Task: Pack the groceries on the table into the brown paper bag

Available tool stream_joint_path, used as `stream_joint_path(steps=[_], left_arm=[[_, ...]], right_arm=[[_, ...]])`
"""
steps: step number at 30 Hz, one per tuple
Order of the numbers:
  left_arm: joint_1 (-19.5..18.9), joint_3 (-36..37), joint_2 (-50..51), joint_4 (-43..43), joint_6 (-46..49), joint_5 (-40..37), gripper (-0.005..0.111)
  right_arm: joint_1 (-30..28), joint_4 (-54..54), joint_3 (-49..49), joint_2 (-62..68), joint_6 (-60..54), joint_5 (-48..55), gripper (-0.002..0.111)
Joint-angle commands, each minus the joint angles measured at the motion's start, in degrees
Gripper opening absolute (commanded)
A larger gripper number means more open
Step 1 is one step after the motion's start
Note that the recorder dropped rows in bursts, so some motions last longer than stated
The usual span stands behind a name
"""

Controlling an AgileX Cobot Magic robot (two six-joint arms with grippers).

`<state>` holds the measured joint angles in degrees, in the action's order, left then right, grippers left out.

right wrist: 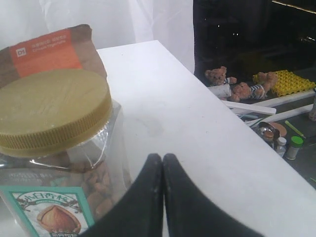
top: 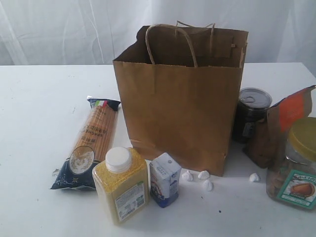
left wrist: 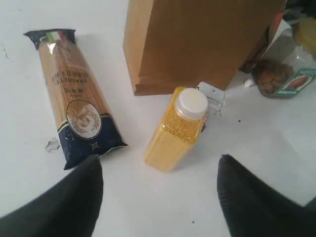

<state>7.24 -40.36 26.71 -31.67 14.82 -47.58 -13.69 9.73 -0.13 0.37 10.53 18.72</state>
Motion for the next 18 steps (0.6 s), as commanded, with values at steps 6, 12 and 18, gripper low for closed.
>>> stream_joint_path(steps=[6, 12, 18], left_arm=[[7.2, -4.4, 25.2, -5.8, 17.6, -1.4, 0.075], [15.5, -4.4, 35.4, -7.0, 26.7, 6.5, 0.088], [20.7, -6.3, 41.6, -6.3, 29.1, 10.5, 0.088]], right_arm=[[0.0, 0.2, 0.1, -0.4, 0.3, -0.8, 0.000], [0.0, 0.2, 0.1, -0.4, 0.3, -0.8, 0.000], [0.0, 0.2, 0.1, -0.4, 0.3, -0.8, 0.000]])
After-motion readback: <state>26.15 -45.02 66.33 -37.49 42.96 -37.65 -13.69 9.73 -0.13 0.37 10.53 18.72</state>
